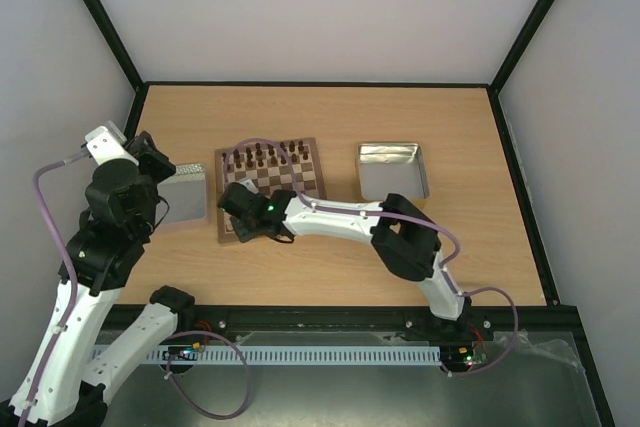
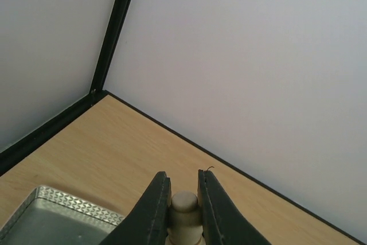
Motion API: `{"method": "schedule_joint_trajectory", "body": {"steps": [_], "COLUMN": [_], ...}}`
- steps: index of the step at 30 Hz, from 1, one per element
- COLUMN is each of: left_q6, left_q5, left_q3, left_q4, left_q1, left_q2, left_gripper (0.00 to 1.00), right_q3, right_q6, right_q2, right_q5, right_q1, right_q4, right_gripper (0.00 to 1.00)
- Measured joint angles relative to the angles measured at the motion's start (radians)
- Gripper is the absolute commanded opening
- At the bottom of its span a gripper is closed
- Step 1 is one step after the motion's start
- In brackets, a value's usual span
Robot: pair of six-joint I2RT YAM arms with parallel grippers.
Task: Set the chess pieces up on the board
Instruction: Place the chess piece on the chessboard.
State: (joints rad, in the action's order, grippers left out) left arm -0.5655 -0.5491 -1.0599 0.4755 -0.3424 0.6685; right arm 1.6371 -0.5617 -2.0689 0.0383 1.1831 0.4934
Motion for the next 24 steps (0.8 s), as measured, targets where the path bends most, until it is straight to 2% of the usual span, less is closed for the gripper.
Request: {"method": "schedule_joint_trajectory", "body": {"steps": [10, 20, 24], "left_q6": [0.002, 0.002, 0.001], "left_q5": [-0.006, -0.006, -0.005], "left_q3": [0.000, 0.001, 0.001], "left_q4": [0.021, 0.021, 0.021], "left_q1": [0.001, 0.001, 0.001], "left_q2": [0.000, 0.003, 0.007], "left_gripper": [0.05, 0.06, 0.06], "right_q3": [0.130, 0.174, 0.183], "right_q6": [0.001, 0.000, -0.004], "right_q2": [-0.142, -0.166, -0.164], "right_q5": [0.017, 0.012, 0.008], "right_q1": [-0.001, -0.001, -0.001], "right_q4": [0.054, 0.086, 0.094], "right_gripper": [0.17, 0.34, 0.38]}}
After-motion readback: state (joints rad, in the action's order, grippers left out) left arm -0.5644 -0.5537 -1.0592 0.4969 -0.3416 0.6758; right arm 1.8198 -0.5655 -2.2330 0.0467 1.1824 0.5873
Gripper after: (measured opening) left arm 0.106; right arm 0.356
